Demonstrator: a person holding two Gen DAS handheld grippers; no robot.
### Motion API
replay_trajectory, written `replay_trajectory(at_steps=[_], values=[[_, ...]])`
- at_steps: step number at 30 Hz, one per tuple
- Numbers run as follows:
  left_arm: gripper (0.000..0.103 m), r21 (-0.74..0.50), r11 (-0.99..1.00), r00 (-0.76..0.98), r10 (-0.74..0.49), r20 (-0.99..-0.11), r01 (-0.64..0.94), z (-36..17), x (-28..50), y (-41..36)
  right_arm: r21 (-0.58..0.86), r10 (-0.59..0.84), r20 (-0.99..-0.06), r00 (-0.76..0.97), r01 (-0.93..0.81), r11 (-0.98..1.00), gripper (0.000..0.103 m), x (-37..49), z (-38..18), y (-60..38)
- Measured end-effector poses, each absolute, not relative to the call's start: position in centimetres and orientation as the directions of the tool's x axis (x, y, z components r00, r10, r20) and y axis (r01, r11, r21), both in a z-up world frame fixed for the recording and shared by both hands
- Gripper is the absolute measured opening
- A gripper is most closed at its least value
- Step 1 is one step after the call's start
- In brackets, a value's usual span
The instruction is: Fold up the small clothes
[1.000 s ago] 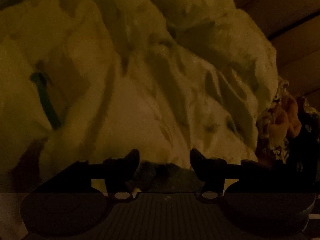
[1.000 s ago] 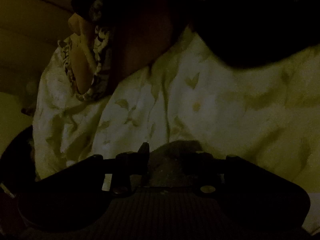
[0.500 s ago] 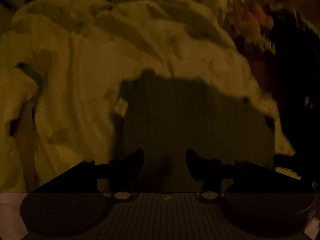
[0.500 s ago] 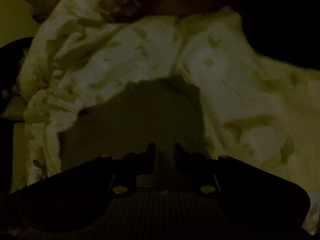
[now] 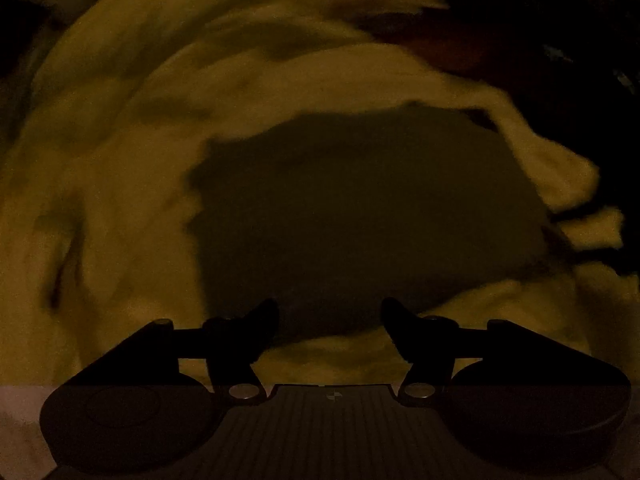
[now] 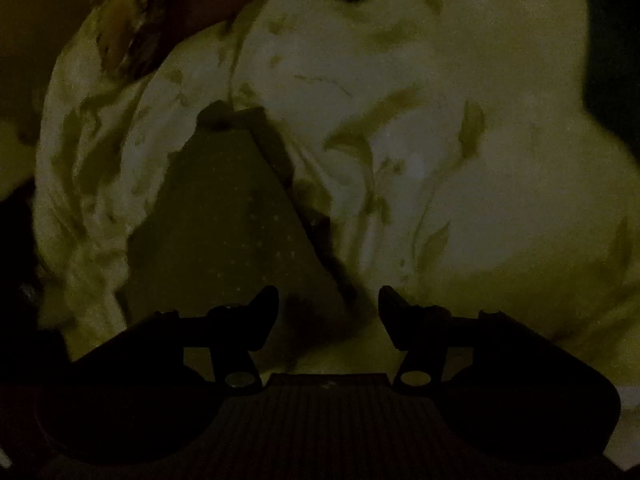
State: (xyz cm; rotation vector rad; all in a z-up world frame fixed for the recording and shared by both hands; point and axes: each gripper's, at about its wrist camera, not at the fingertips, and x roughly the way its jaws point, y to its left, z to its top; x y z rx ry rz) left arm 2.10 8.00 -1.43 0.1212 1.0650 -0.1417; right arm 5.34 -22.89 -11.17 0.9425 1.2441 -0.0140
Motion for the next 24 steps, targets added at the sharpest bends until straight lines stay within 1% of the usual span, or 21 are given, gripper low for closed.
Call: replay_trajectory(at_steps=[2, 3, 4, 5, 6, 9, 15, 18, 21, 22, 23, 24], values=[[0.103, 0.096, 0.952, 0.509, -0.068, -0.858, 0.289, -1.4, 2.1, 4.9, 0.606, 0.478, -0.795, 0.373, 0.496, 0.621, 0.059, 5.6, -11.5, -22.6], [0.103, 0.12, 0.936, 0.519, -0.074, -0.852, 0.33, -1.4, 2.2, 3.6, 0.598, 0.474, -0.801, 0.365, 0.508, 0.62, 0.054, 5.7, -11.8, -22.5], [0.103, 0.138, 0.917, 0.527, -0.088, -0.846, 0.375, -1.5, 2.2, 2.2, 0.592, 0.471, -0.805, 0.36, 0.518, 0.617, 0.046, 5.8, -12.1, -22.4], [0.103, 0.147, 0.9, 0.531, -0.105, -0.841, 0.411, -1.5, 2.3, 1.1, 0.594, 0.473, -0.804, 0.36, 0.522, 0.613, 0.024, 5.9, -12.2, -22.5], [0.103, 0.153, 0.882, 0.535, -0.125, -0.836, 0.446, -1.5, 2.3, -0.1, 0.604, 0.479, -0.797, 0.369, 0.52, 0.604, 0.011, 6.0, -12.1, -22.5], [0.103, 0.17, 0.839, 0.536, -0.162, -0.828, 0.517, -2.0, 2.3, -3.0, 0.66, 0.517, -0.751, 0.41, 0.483, 0.575, 0.01, 5.9, -10.6, -22.8], [0.103, 0.208, 0.769, 0.542, -0.206, -0.815, 0.605, -2.9, 2.8, -7.0, 0.716, 0.594, -0.698, 0.399, 0.403, 0.57, 0.009, 7.2, -7.4, -22.8], [0.103, 0.232, 0.767, 0.564, -0.198, -0.801, 0.598, -3.2, 3.5, -8.3, 0.709, 0.61, -0.705, 0.361, 0.381, 0.594, 0.009, 8.3, -6.7, -22.4], [0.103, 0.201, 0.773, 0.55, -0.218, -0.806, 0.602, -3.5, 4.3, -8.8, 0.698, 0.611, -0.716, 0.338, 0.363, 0.617, 0.009, 8.5, -6.5, -22.2], [0.101, 0.194, 0.774, 0.54, -0.216, -0.813, 0.603, -3.7, 4.5, -8.9, 0.705, 0.622, -0.709, 0.333, 0.362, 0.61, 0.009, 8.6, -6.5, -22.2], [0.092, 0.196, 0.775, 0.536, -0.209, -0.818, 0.601, -3.9, 4.8, -9.0, 0.709, 0.628, -0.705, 0.33, 0.362, 0.606, 0.009, 8.8, -6.5, -22.1], [0.088, 0.195, 0.779, 0.534, -0.203, -0.821, 0.595, -4.0, 5.2, -9.1, 0.71, 0.632, -0.704, 0.324, 0.365, 0.603, 0.009, 9.0, -6.5, -22.0]])
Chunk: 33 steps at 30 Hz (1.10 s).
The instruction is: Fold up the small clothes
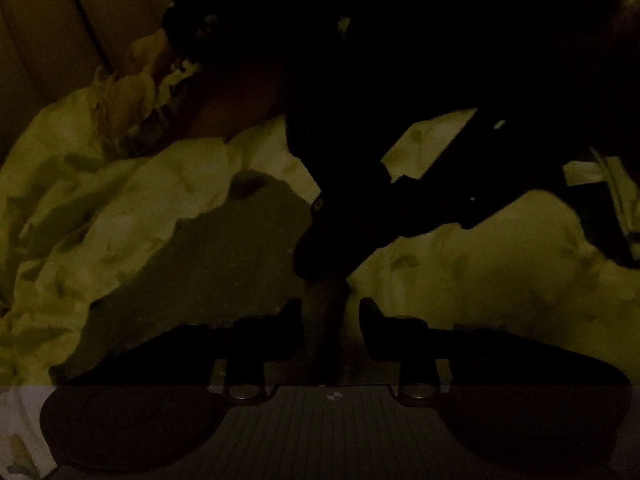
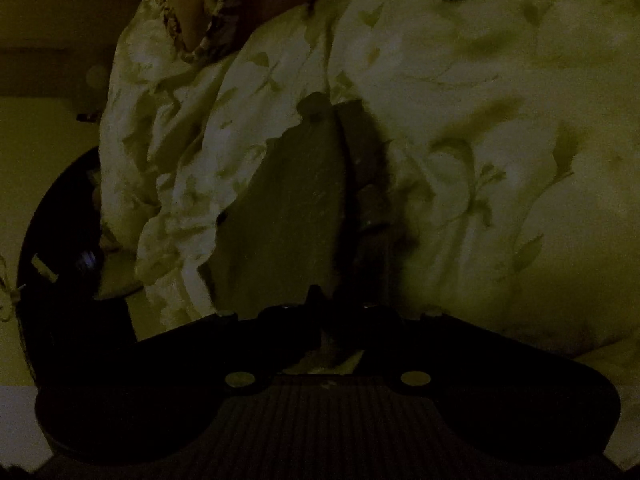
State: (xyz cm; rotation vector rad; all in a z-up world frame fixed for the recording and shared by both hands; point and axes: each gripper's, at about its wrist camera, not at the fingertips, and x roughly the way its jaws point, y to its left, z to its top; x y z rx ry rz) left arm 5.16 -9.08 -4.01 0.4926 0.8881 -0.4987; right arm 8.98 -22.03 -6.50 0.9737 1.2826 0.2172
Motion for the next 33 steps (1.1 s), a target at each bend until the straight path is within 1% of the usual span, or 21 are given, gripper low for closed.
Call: replay_trajectory(at_steps=[1, 2, 3, 4, 5, 7, 8, 9, 11, 13, 18, 25, 31, 33], values=[[0.077, 0.185, 0.789, 0.528, -0.198, -0.826, 0.585, -4.0, 5.5, -9.1, 0.708, 0.631, -0.706, 0.322, 0.366, 0.604, 0.009, 8.9, -6.5, -22.1], [0.071, 0.153, 0.813, 0.513, -0.197, -0.836, 0.562, -4.1, 6.0, -8.7, 0.706, 0.631, -0.707, 0.319, 0.363, 0.608, 0.009, 8.9, -6.4, -22.3], [0.071, 0.104, 0.838, 0.493, -0.21, -0.844, 0.535, -4.0, 6.5, -8.3, 0.708, 0.635, -0.706, 0.315, 0.357, 0.61, 0.009, 9.0, -6.4, -22.3], [0.068, 0.056, 0.86, 0.477, -0.226, -0.85, 0.507, -3.9, 7.0, -7.8, 0.708, 0.637, -0.706, 0.311, 0.355, 0.611, 0.009, 9.1, -6.4, -22.3], [0.067, 0.008, 0.881, 0.461, -0.24, -0.854, 0.472, -3.9, 7.4, -7.2, 0.706, 0.637, -0.707, 0.307, 0.357, 0.612, 0.012, 9.3, -6.4, -22.3], [0.066, -0.039, 0.903, 0.452, -0.252, -0.856, 0.429, -3.7, 7.9, -6.5, 0.708, 0.634, -0.705, 0.318, 0.366, 0.604, 0.017, 9.6, -6.4, -22.8], [0.066, -0.047, 0.905, 0.453, -0.255, -0.854, 0.422, -3.6, 8.0, -6.4, 0.704, 0.622, -0.709, 0.332, 0.376, 0.602, 0.029, 9.9, -6.3, -23.1], [0.066, -0.05, 0.905, 0.451, -0.258, -0.854, 0.422, -3.5, 8.0, -6.3, 0.702, 0.607, -0.712, 0.353, 0.386, 0.599, 0.047, 10.1, -6.2, -23.5], [0.066, -0.046, 0.902, 0.454, -0.26, -0.852, 0.429, -3.4, 7.8, -6.4, 0.687, 0.56, -0.727, 0.397, 0.417, 0.596, 0.062, 10.8, -6.1, -24.6], [0.065, -0.047, 0.902, 0.453, -0.26, -0.852, 0.429, -3.4, 7.8, -6.4, 0.683, 0.548, -0.73, 0.408, 0.435, 0.586, 0.062, 11.8, -6.5, -25.3], [0.066, -0.066, 0.909, 0.453, -0.267, -0.851, 0.411, -3.3, 8.1, -6.0, 0.642, 0.537, -0.766, 0.355, 0.479, 0.599, 0.064, 13.9, -8.6, -25.1], [0.066, -0.097, 0.914, 0.448, -0.283, -0.848, 0.394, -3.2, 8.3, -5.5, 0.657, 0.549, -0.748, 0.374, 0.537, 0.529, 0.068, 14.8, -10.6, -24.1], [0.066, -0.123, 0.921, 0.448, -0.293, -0.845, 0.37, -2.8, 8.4, -5.0, 0.651, 0.544, -0.753, 0.37, 0.542, 0.532, 0.068, 15.5, -11.1, -22.7], [0.066, -0.129, 0.922, 0.45, -0.296, -0.842, 0.365, -2.6, 8.3, -4.9, 0.653, 0.542, -0.752, 0.376, 0.542, 0.53, 0.063, 15.6, -11.2, -22.5]])
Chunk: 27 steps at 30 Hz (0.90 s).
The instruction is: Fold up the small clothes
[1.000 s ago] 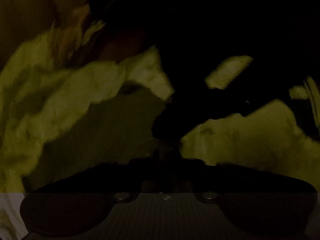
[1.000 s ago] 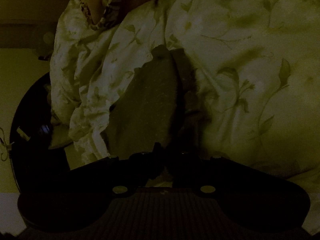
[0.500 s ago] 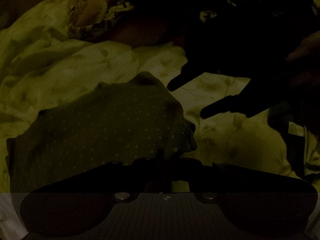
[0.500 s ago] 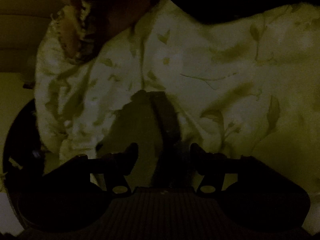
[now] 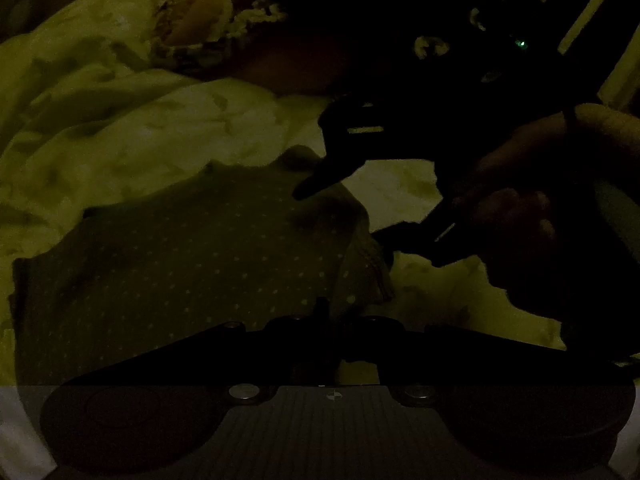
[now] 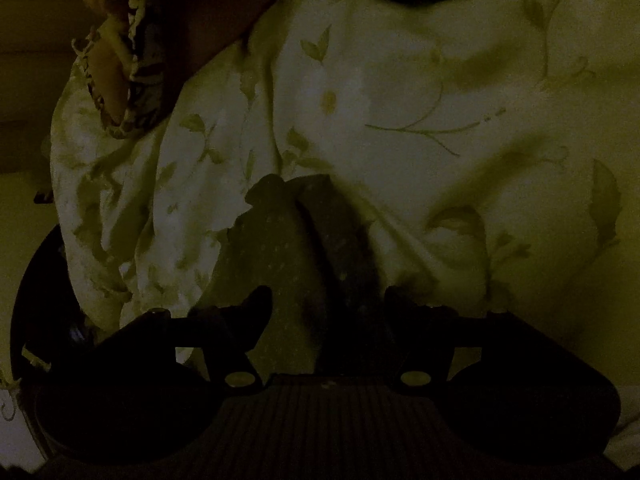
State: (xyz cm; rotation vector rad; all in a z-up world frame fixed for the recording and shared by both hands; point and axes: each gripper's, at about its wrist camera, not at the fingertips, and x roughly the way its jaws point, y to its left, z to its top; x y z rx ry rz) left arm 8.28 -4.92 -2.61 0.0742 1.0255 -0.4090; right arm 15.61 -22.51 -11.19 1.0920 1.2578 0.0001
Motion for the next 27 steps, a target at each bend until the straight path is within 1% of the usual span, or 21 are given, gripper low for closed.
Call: replay_trajectory(at_steps=[5, 7, 9, 11, 19, 23, 27], values=[[0.066, -0.158, 0.927, 0.454, -0.31, -0.835, 0.341, -2.1, 8.3, -4.4, 0.658, 0.533, -0.751, 0.39, 0.508, 0.556, 0.061, 16.2, -10.6, -22.0], [0.066, -0.163, 0.929, 0.458, -0.31, -0.833, 0.332, -1.9, 8.3, -4.2, 0.654, 0.521, -0.757, 0.395, 0.48, 0.585, 0.048, 16.5, -10.0, -21.6], [0.066, -0.173, 0.931, 0.464, -0.314, -0.828, 0.32, -1.7, 8.2, -3.9, 0.641, 0.5, -0.768, 0.401, 0.455, 0.619, 0.025, 16.7, -9.3, -21.2], [0.066, -0.185, 0.934, 0.467, -0.316, -0.826, 0.306, -1.5, 8.3, -3.6, 0.642, 0.502, -0.766, 0.403, 0.434, 0.632, 0.016, 16.8, -9.0, -20.9], [0.066, -0.238, 0.938, 0.475, -0.334, -0.814, 0.252, -1.0, 8.2, -2.6, 0.613, 0.466, -0.784, 0.411, 0.392, 0.686, 0.013, 16.7, -7.4, -20.1], [0.066, -0.284, 0.937, 0.487, -0.347, -0.801, 0.201, -0.6, 8.1, -1.8, 0.599, 0.45, -0.79, 0.417, 0.366, 0.712, 0.013, 16.7, -6.5, -19.4], [0.066, -0.33, 0.935, 0.516, -0.348, -0.783, 0.13, 0.1, 7.7, -0.1, 0.569, 0.433, -0.792, 0.43, 0.262, 0.779, 0.013, 17.0, -4.5, -17.2]])
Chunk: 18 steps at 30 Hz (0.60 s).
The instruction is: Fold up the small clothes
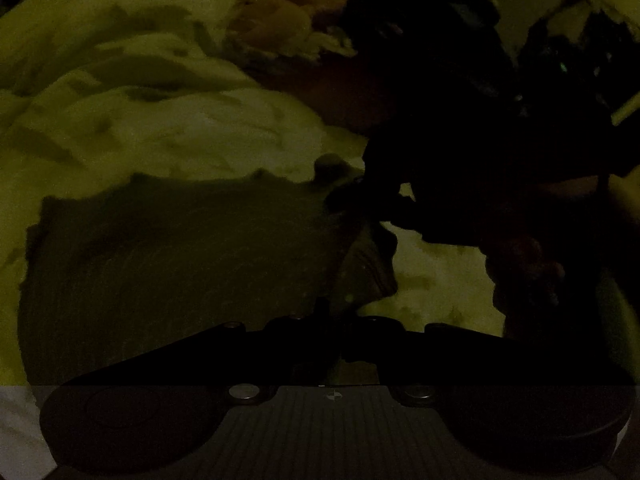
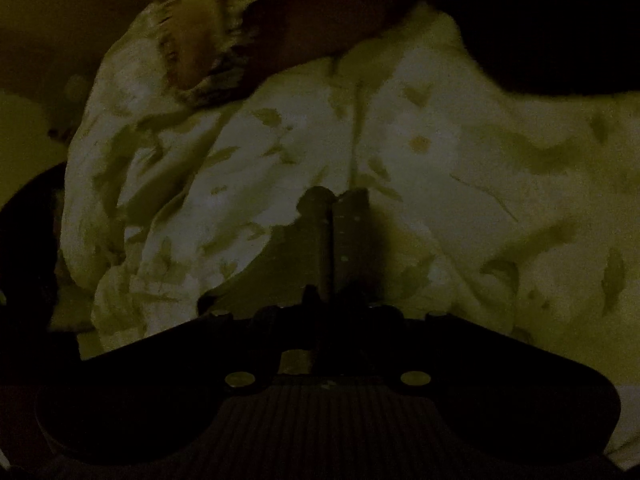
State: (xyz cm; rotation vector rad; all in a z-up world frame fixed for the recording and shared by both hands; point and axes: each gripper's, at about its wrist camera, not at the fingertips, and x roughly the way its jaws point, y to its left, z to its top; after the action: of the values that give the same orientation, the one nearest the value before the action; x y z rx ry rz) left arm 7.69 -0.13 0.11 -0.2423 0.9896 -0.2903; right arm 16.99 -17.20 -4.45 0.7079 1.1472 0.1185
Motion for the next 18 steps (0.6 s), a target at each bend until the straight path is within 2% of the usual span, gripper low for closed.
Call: replay_trajectory(at_steps=[9, 18], values=[[0.066, -0.456, 0.875, 0.593, -0.282, -0.754, -0.164, 0.3, 5.1, 8.1, 0.532, 0.496, -0.764, 0.412, -0.033, 0.846, 0.013, 17.7, -0.8, -7.8], [0.066, -0.48, 0.808, 0.604, -0.203, -0.771, -0.342, -0.8, 3.0, 14.2, 0.529, 0.542, -0.769, 0.339, -0.139, 0.837, 0.012, 17.9, -1.7, 0.8]])
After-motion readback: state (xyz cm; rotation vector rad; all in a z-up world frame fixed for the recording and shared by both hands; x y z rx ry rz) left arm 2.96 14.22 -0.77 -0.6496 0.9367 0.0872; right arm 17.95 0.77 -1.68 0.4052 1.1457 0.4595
